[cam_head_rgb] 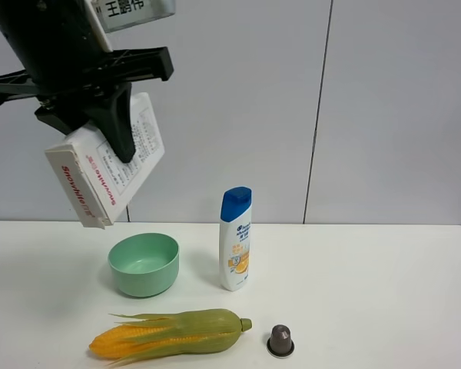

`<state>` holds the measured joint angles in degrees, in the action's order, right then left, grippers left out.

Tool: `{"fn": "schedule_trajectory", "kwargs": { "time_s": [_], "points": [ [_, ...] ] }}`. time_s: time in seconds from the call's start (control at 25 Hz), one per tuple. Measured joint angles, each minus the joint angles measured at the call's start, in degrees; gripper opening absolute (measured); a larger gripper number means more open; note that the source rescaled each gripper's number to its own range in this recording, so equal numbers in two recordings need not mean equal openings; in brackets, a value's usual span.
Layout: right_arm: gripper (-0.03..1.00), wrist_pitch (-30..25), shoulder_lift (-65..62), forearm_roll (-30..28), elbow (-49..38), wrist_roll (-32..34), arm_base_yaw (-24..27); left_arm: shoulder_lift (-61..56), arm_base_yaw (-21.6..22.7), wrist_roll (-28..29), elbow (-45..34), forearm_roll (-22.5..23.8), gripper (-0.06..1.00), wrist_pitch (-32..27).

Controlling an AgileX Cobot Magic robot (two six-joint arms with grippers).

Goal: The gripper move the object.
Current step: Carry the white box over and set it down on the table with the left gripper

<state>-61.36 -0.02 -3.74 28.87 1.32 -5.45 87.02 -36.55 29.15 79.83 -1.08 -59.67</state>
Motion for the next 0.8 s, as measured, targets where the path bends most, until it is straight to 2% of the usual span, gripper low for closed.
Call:
{"fn": "schedule_trajectory", "kwargs": {
  "time_s": [0.28, 0.4, 0.48, 0.6, 0.68, 0.8],
  "points": [
    [1.0, 0.0, 0.0, 0.0, 0.0, 0.0, 0.0, 0.11, -12.1, -1.36, 0.0, -1.5, 0.0, 1.13],
    [1.0, 0.0, 0.0, 0.0, 0.0, 0.0, 0.0, 0.85, -16.48, -6.56, 0.0, -1.55, 0.0, 2.89],
    [1.0, 0.0, 0.0, 0.0, 0.0, 0.0, 0.0, 1.77, -18.52, -12.99, 0.0, -1.62, 0.0, 3.59],
    [1.0, 0.0, 0.0, 0.0, 0.0, 0.0, 0.0, 3.34, -21.18, -27.42, 0.0, -2.33, 0.0, 3.39],
    [1.0, 0.0, 0.0, 0.0, 0.0, 0.0, 0.0, 4.16, -21.85, -38.57, 0.0, -4.05, 0.0, 2.56],
    [1.0, 0.0, 0.0, 0.0, 0.0, 0.0, 0.0, 5.66, -22.15, -49.98, 0.0, -6.1, 0.0, 0.49]
  ]
}}
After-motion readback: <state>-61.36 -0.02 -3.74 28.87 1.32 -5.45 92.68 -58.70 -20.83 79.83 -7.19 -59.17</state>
